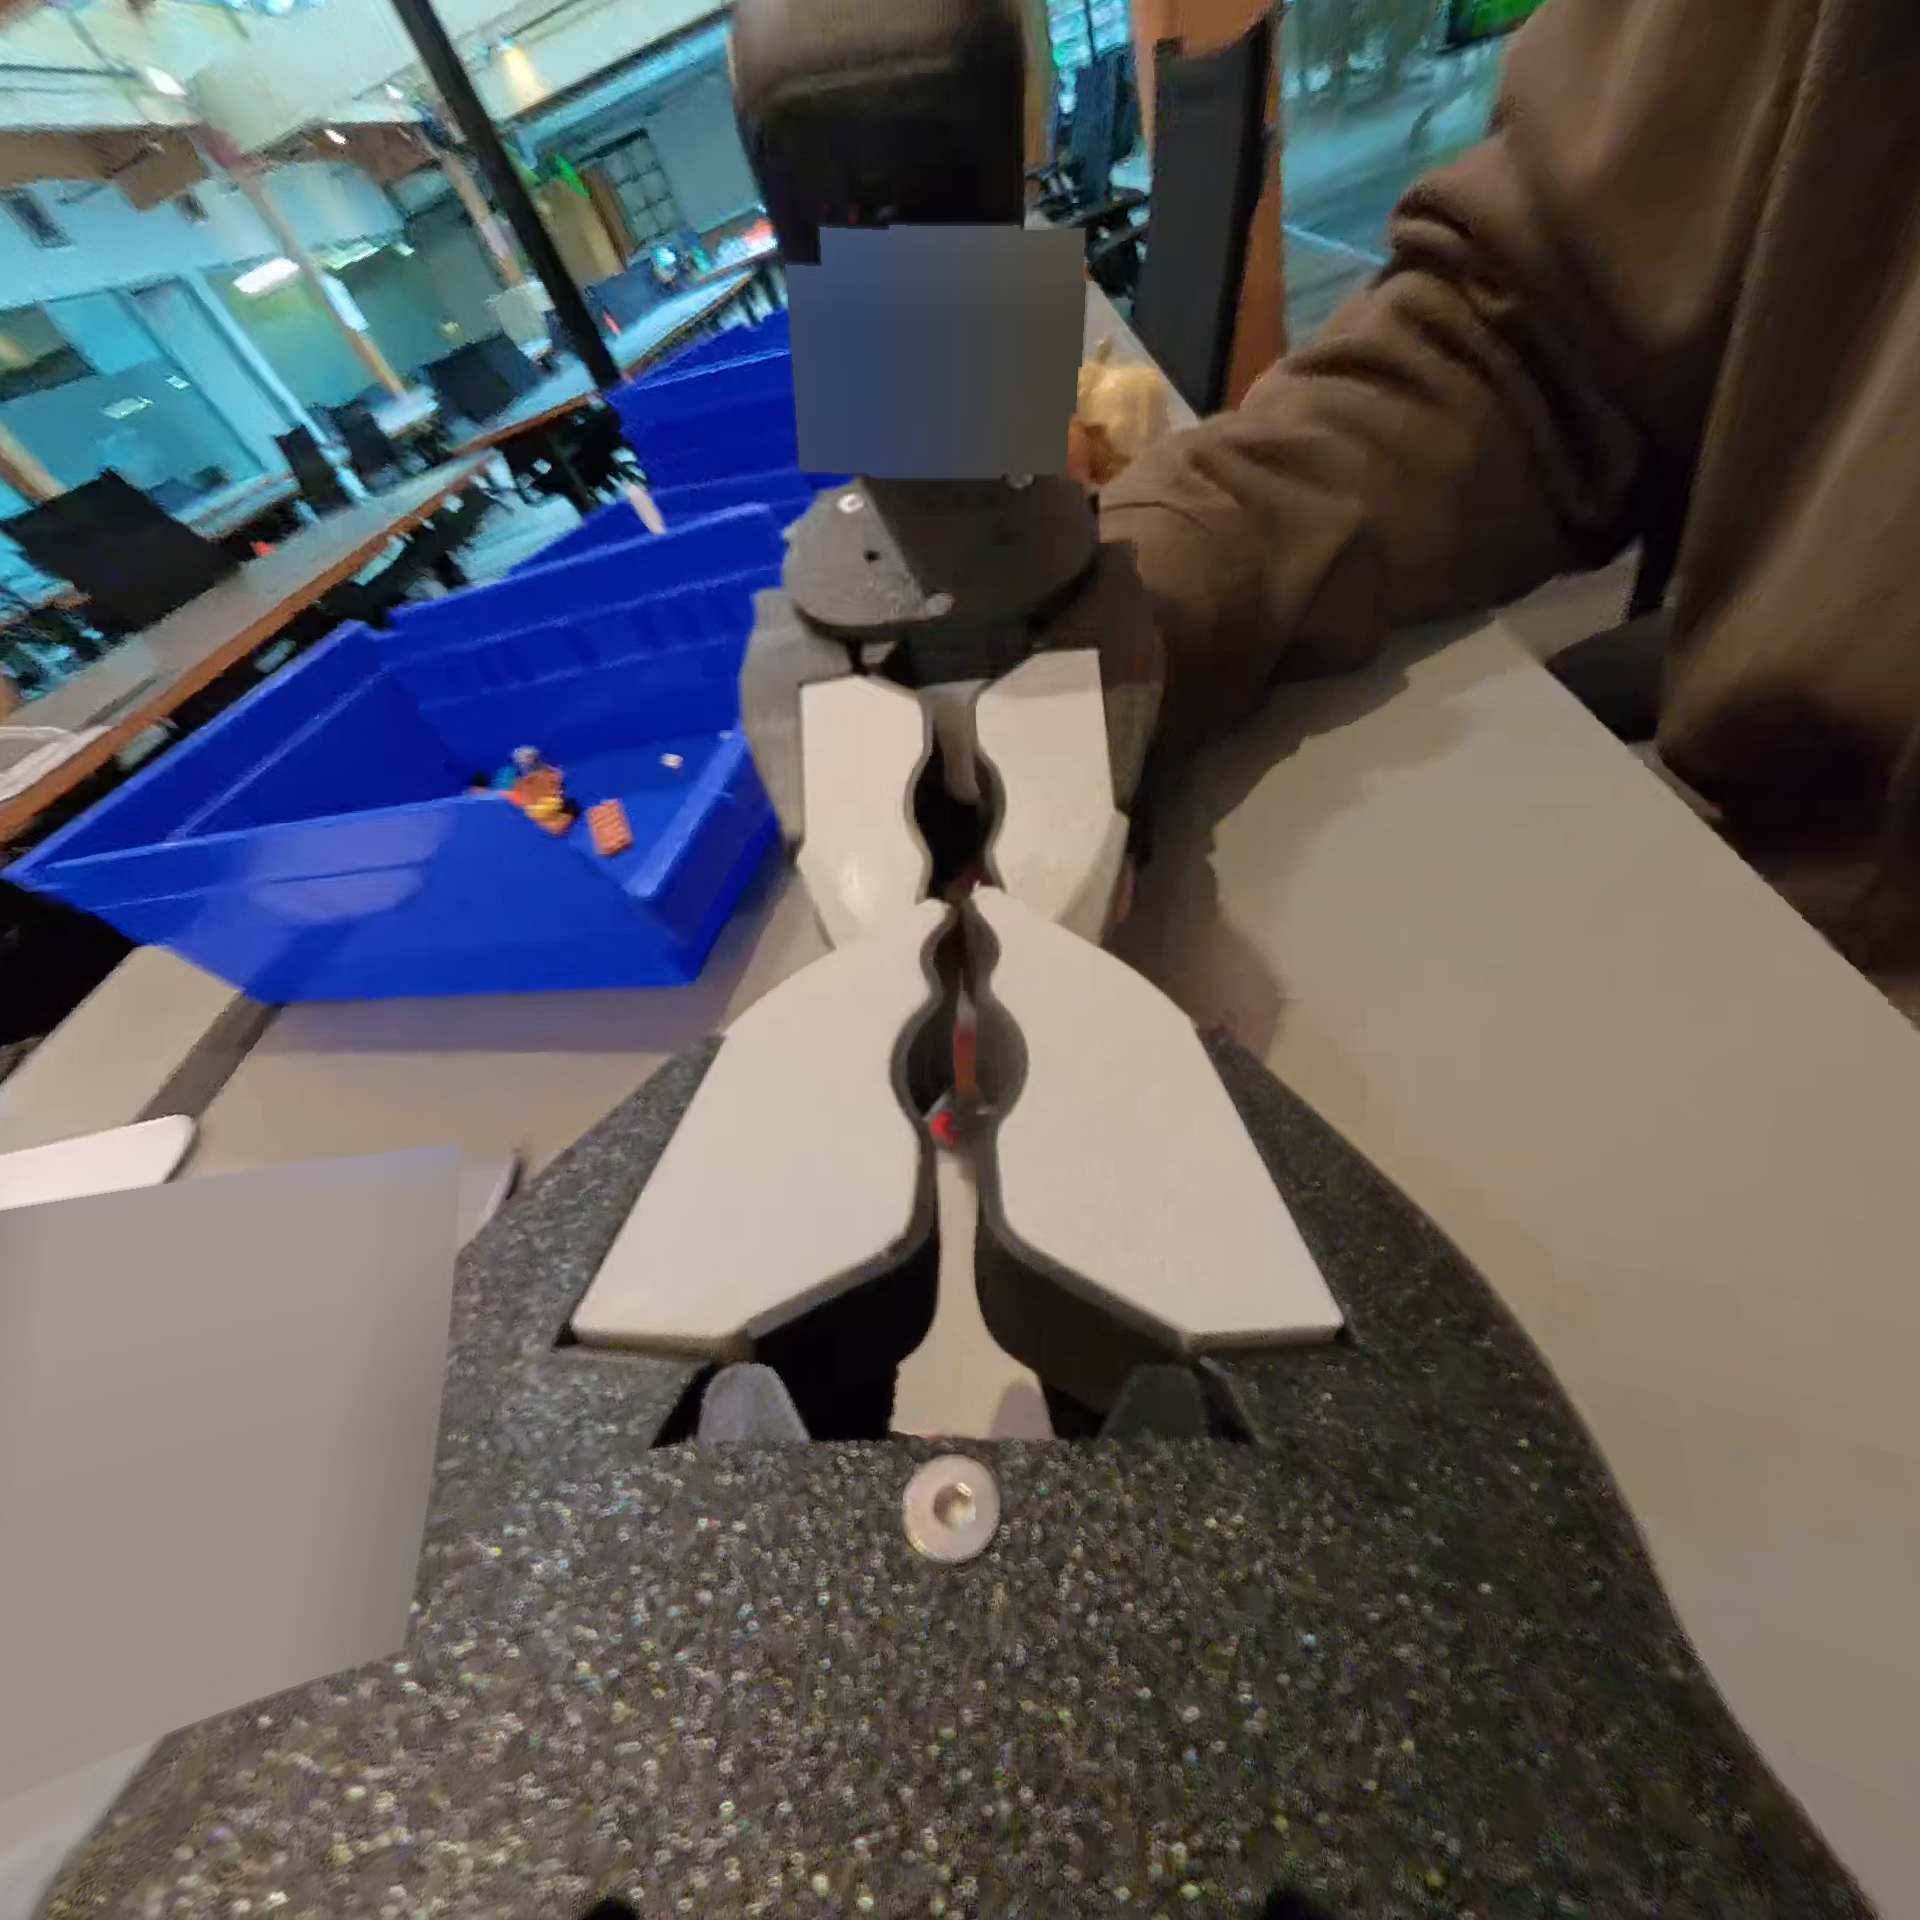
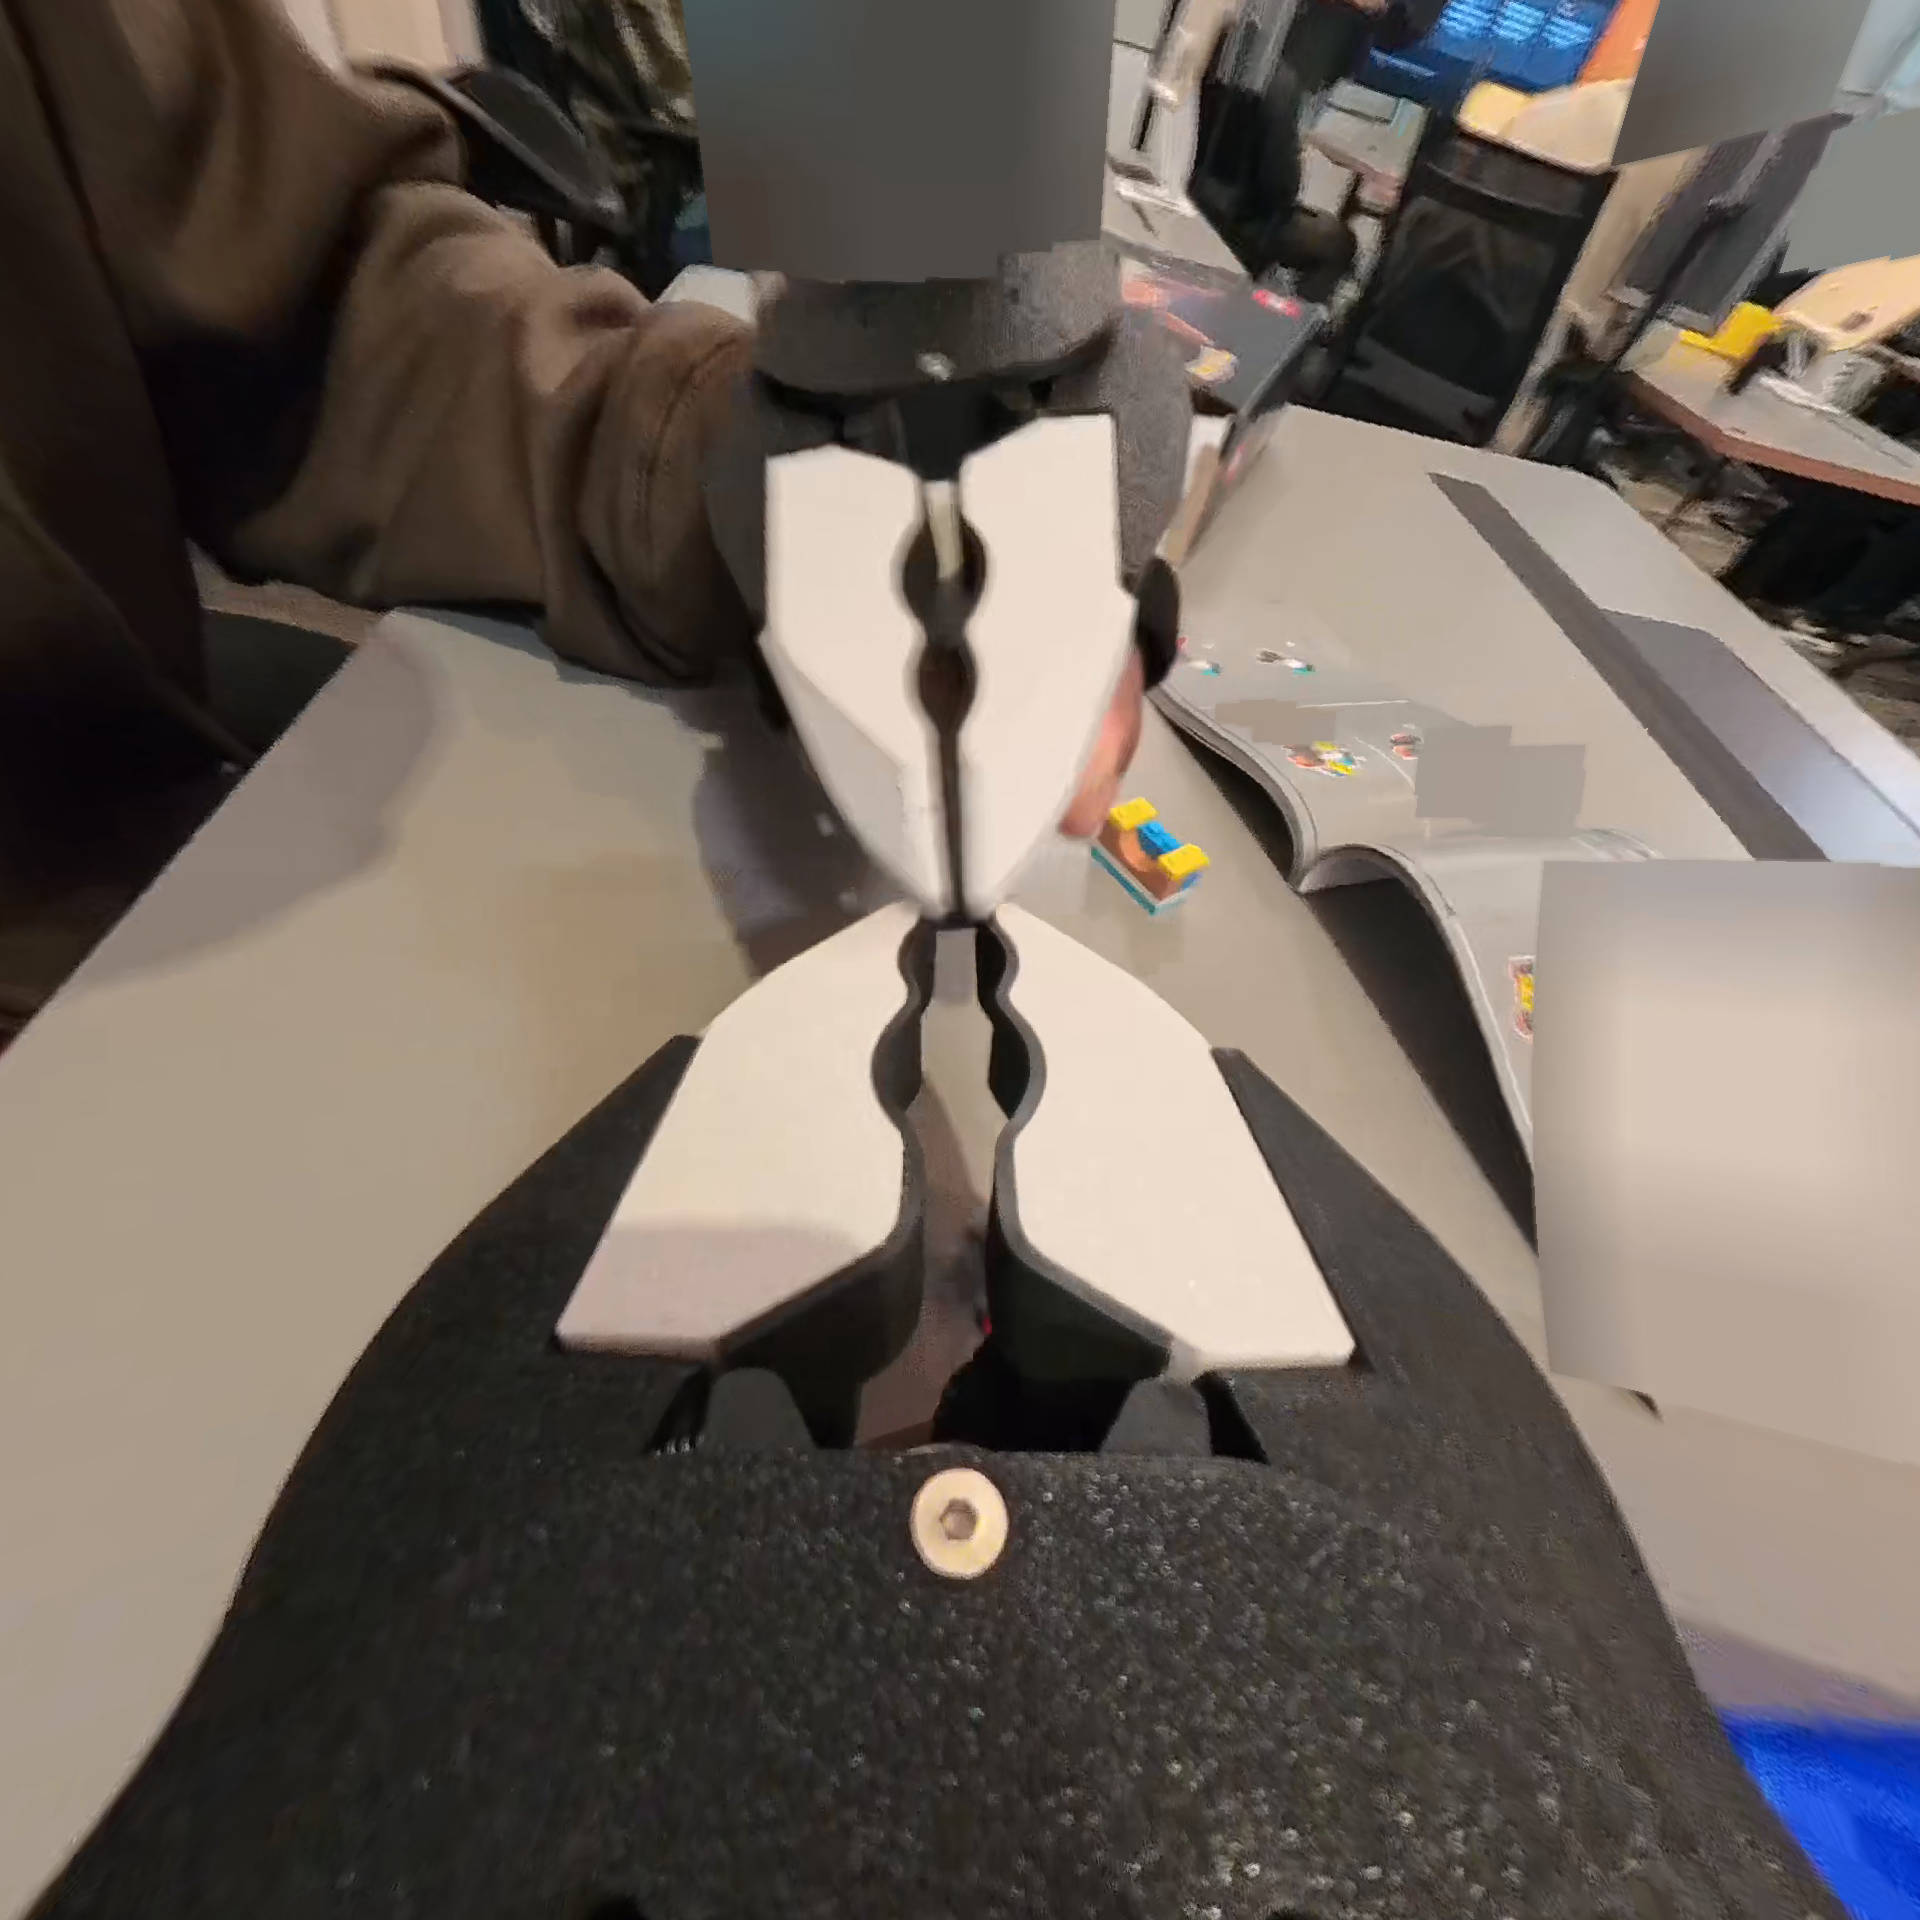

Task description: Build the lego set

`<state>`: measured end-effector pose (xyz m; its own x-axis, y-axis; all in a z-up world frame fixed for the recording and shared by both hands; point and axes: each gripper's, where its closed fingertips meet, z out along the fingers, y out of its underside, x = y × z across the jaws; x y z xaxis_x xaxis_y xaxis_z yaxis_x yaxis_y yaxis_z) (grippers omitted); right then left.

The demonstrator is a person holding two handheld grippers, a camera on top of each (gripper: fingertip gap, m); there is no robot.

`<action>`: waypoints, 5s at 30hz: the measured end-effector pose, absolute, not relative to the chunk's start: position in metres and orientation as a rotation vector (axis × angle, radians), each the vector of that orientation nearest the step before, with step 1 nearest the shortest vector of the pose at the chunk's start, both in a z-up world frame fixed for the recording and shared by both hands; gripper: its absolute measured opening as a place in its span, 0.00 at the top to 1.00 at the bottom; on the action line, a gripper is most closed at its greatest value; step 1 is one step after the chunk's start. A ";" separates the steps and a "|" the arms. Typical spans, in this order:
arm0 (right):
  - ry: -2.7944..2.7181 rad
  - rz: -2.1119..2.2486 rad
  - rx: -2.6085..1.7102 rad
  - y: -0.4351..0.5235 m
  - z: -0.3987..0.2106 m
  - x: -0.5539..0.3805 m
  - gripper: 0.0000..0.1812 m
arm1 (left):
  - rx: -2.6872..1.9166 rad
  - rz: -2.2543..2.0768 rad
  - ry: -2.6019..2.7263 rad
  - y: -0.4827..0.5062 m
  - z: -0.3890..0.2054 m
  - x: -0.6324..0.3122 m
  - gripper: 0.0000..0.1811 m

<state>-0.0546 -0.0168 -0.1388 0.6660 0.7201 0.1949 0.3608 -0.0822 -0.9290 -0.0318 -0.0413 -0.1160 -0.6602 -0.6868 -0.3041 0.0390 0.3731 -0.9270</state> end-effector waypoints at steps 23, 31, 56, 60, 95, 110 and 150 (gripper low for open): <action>-0.815 0.085 -1.706 -0.002 -0.141 -0.016 0.96 | -1.108 -1.610 1.944 -0.014 -0.141 -0.020 0.83; -0.933 -0.195 -1.495 -0.008 -0.121 -0.023 0.96 | -1.253 -1.979 1.811 -0.019 -0.119 -0.023 0.82; -0.974 -0.299 -1.361 -0.012 -0.112 -0.036 0.93 | -1.192 -2.200 1.800 -0.034 -0.112 -0.033 0.90; -0.981 -0.270 -1.375 -0.013 -0.114 -0.037 0.95 | -1.216 -2.233 1.802 -0.035 -0.112 -0.033 0.90; -0.785 0.272 -1.636 -0.014 -0.116 -0.035 0.95 | -0.735 -1.669 1.771 -0.023 -0.099 -0.035 0.96; -0.667 0.474 -1.547 -0.020 -0.094 -0.042 0.95 | -0.754 -1.953 1.615 -0.030 -0.083 -0.037 0.96; -0.680 0.343 -1.535 -0.020 -0.088 -0.042 0.96 | -0.765 -1.964 1.590 -0.030 -0.084 -0.035 0.95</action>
<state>-0.0418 -0.0199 -0.0882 0.7741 0.6045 0.1879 0.2079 0.0375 -0.9774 -0.0353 -0.0295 -0.0839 -0.7192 -0.6852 0.1150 0.0302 -0.1961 -0.9801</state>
